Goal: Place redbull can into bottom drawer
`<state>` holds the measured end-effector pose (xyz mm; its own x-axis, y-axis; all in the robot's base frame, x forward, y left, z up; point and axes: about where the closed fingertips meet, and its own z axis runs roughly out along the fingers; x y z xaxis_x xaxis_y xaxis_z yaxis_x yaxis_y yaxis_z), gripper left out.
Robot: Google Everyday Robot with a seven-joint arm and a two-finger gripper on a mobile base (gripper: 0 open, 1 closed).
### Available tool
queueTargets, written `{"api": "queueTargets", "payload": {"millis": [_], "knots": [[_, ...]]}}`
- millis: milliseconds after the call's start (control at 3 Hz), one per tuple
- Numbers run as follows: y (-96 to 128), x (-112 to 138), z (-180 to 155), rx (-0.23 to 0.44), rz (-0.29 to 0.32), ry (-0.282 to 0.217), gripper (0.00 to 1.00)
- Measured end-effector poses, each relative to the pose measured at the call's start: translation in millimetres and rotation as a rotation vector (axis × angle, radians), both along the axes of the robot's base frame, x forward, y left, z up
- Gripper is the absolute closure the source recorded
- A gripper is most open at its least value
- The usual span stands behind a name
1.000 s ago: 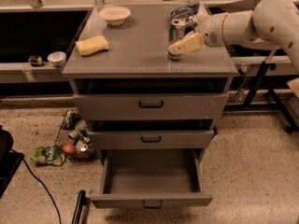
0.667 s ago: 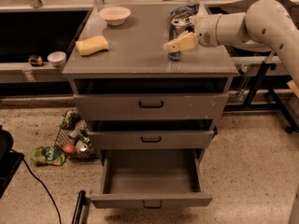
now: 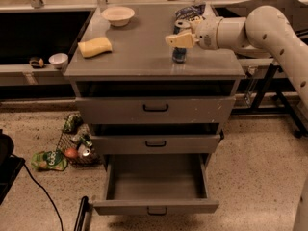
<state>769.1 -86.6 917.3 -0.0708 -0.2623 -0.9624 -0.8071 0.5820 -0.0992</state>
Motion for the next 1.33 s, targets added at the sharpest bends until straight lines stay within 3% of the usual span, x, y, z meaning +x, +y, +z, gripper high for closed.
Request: {"api": "queueTargets", "payload": {"millis": [333,667,1000,1333], "knots": [[3,-3,2,0.022,0.005,-0.015,0.65],[-1,-19,14,0.044,0.019,-0.065,0.88],[-1,-20,15,0.044,0.022,-0.073,1.00],[-1,-20,15,0.044,0.022,-0.073,1.00]]}}
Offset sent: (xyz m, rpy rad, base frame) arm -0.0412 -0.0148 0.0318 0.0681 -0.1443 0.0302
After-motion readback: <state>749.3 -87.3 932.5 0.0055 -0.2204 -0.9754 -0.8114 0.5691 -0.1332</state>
